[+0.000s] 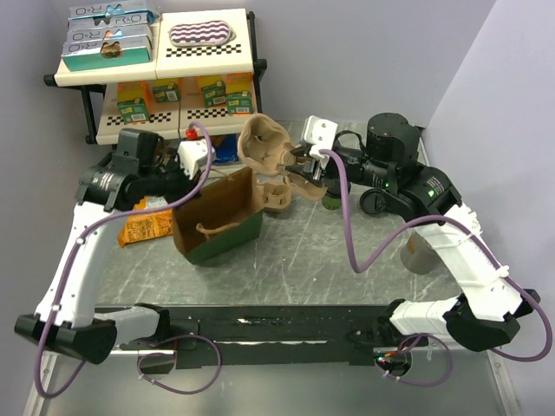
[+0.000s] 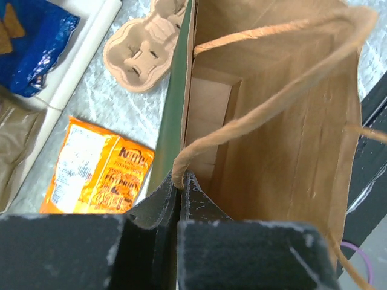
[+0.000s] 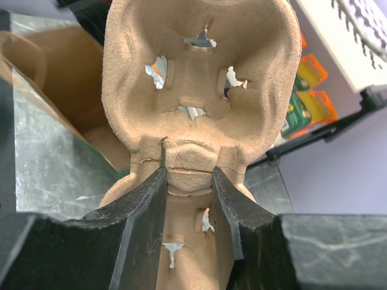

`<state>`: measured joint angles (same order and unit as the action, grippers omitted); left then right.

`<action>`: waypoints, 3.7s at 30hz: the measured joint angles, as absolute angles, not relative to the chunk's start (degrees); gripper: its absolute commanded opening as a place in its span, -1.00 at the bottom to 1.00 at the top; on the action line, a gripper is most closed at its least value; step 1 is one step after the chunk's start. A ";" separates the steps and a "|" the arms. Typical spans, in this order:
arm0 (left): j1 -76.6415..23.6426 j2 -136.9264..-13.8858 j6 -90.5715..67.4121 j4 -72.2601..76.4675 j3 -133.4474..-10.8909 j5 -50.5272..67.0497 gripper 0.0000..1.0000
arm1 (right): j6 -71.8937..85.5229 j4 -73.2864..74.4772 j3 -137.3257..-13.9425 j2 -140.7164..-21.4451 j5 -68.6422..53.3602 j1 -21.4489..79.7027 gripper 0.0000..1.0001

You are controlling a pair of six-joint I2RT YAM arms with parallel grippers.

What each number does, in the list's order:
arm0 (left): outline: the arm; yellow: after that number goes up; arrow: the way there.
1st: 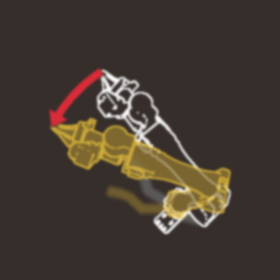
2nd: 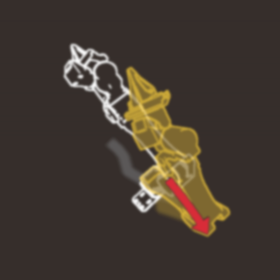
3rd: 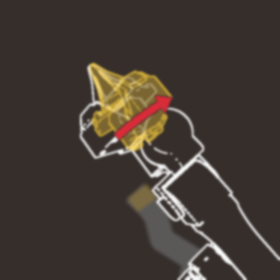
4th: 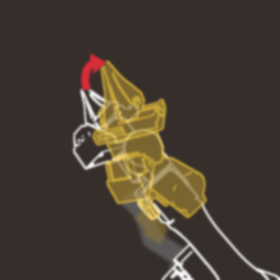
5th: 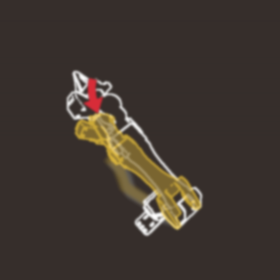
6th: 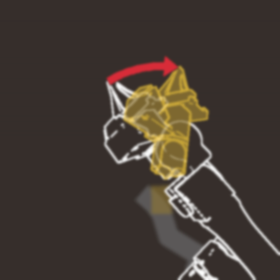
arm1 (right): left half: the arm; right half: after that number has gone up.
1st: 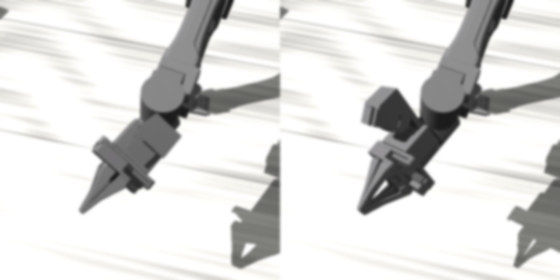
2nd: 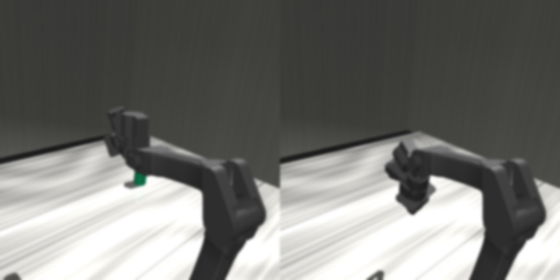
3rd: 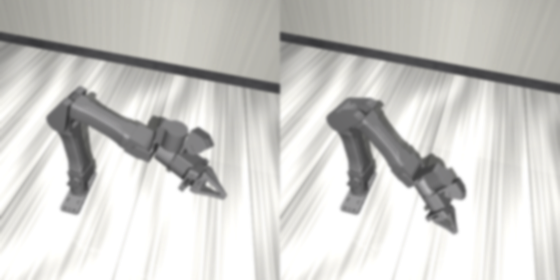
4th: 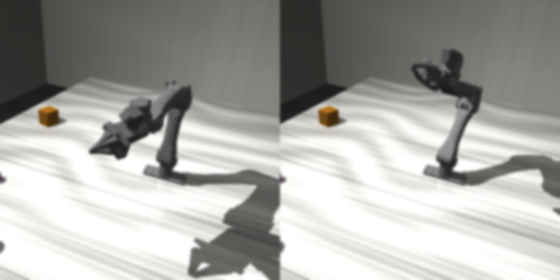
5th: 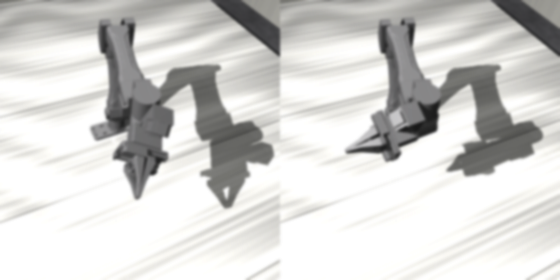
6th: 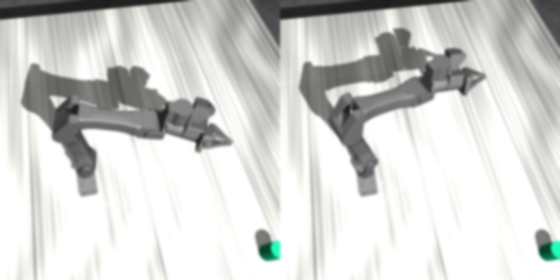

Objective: Pack the takeout coffee

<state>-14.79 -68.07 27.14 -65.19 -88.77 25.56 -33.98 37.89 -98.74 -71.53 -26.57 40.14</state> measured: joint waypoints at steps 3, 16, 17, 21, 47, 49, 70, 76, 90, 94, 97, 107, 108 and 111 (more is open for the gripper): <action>-14.98 -70.17 26.22 -63.70 -88.77 26.13 -0.99 | -34.24 37.19 -99.33 -71.68 -27.33 41.04 -1.00; -15.25 -72.14 24.97 -61.08 -88.88 32.18 -0.99 | -46.54 33.21 -96.07 -71.96 -36.53 50.54 -1.00; -15.25 -72.03 25.04 -60.64 -88.86 32.34 -0.99 | -48.29 33.28 -95.66 -71.96 -37.23 50.76 -1.00; -15.25 -70.76 25.43 -59.13 -87.96 33.12 -0.99 | -54.94 33.15 -94.87 -72.18 -39.88 50.85 -1.00; -15.35 -63.59 29.30 -57.98 -83.79 33.10 -0.99 | -62.94 29.67 -94.98 -80.23 -47.88 53.41 -1.00; -15.35 -63.42 29.34 -57.98 -83.74 33.17 -0.99 | -63.37 29.69 -94.06 -80.23 -47.88 53.84 -1.00; -16.38 -61.17 29.34 -57.91 -80.42 34.04 -0.99 | -62.46 30.00 -89.56 -80.25 -42.46 56.53 -1.00; -16.60 -60.95 29.30 -57.74 -80.12 34.70 -0.99 | -62.92 30.02 -89.56 -80.31 -41.85 58.02 -1.00; -16.97 -60.55 30.65 -57.87 -79.35 34.98 -0.99 | -65.08 30.30 -87.77 -81.43 -39.40 58.11 -1.00; -16.99 -60.10 30.98 -58.13 -78.87 35.14 -0.99 | -65.28 30.74 -86.35 -81.43 -38.61 57.91 -1.00; -17.04 -59.72 31.22 -58.15 -78.87 35.14 -0.99 | -65.34 31.55 -85.73 -81.43 -37.93 57.71 -1.00; -17.34 -57.91 30.79 -57.47 -76.90 36.23 -0.99 | -66.63 36.91 -86.15 -82.26 -33.30 57.49 -1.00; -17.45 -57.74 30.33 -57.10 -76.29 36.58 -0.99 | -66.78 37.34 -86.15 -82.59 -32.32 57.60 -1.00; -17.69 -57.43 28.64 -56.16 -74.46 38.00 -0.99 | -66.98 38.30 -86.15 -83.64 -28.82 58.04 -1.00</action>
